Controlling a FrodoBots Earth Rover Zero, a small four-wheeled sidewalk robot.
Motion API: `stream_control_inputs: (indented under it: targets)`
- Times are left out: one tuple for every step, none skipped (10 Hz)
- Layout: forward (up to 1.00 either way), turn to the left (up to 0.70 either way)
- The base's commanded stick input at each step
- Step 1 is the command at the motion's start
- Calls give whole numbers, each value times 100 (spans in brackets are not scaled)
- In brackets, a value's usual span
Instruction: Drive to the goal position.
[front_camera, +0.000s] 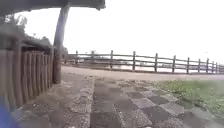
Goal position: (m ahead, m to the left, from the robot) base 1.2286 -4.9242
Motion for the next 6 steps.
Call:
stream_control_inputs:
  targets:
    - [0,-70]
    - [0,-70]
    - [0,-70]
    - [0,-30]
    - [0,-33]
    - [0,-41]
